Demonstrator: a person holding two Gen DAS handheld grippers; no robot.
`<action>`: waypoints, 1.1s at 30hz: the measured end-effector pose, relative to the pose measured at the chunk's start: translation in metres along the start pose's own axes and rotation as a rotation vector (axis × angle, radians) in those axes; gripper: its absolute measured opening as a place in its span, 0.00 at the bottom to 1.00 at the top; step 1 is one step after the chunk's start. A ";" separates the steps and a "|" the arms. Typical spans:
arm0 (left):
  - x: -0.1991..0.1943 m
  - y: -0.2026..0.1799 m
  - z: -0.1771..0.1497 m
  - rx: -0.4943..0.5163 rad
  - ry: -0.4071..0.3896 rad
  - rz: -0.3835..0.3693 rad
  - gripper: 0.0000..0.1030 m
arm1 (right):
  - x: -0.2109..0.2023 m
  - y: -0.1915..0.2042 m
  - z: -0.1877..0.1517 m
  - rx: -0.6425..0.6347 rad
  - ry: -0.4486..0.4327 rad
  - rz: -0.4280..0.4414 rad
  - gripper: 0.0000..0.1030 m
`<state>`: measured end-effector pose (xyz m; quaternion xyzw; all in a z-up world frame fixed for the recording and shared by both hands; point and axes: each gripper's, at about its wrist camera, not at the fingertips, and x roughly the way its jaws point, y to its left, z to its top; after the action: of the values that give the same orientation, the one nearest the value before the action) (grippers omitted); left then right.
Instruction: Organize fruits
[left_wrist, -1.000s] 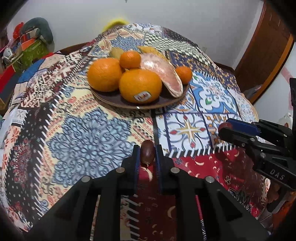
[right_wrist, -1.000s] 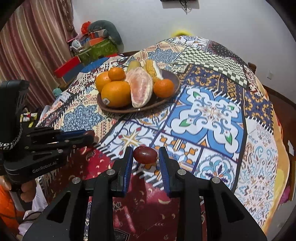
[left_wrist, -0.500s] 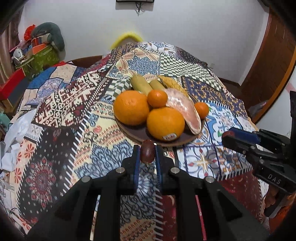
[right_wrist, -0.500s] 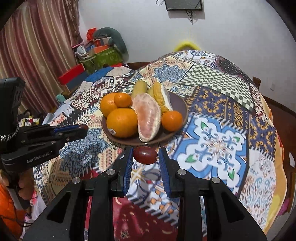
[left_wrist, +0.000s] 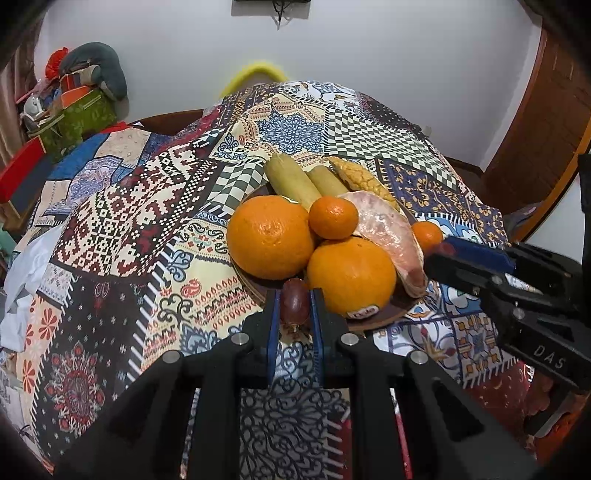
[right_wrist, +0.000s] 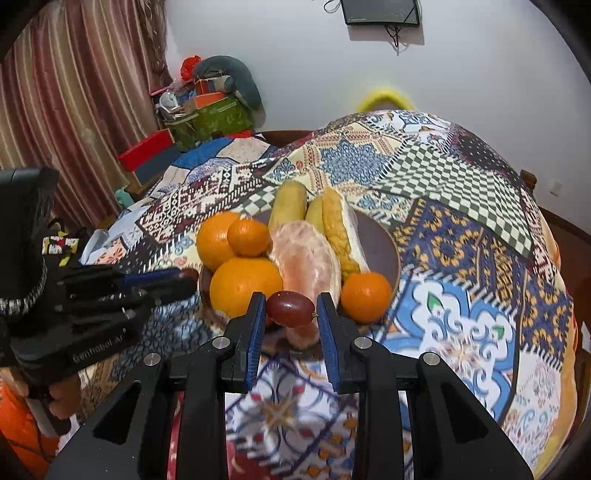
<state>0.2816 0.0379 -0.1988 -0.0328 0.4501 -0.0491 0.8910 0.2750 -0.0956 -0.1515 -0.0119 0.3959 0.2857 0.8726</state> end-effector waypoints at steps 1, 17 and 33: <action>0.002 0.001 0.001 0.001 0.001 -0.001 0.15 | 0.001 0.000 0.002 -0.002 -0.002 0.004 0.25; 0.027 0.006 0.003 -0.005 0.034 -0.006 0.15 | 0.029 0.005 0.016 -0.027 0.005 0.029 0.25; 0.006 0.011 0.004 -0.039 0.014 0.001 0.28 | 0.009 0.001 0.017 -0.005 -0.012 0.020 0.36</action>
<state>0.2894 0.0481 -0.2024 -0.0496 0.4573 -0.0400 0.8870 0.2910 -0.0863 -0.1465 -0.0082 0.3903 0.2954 0.8720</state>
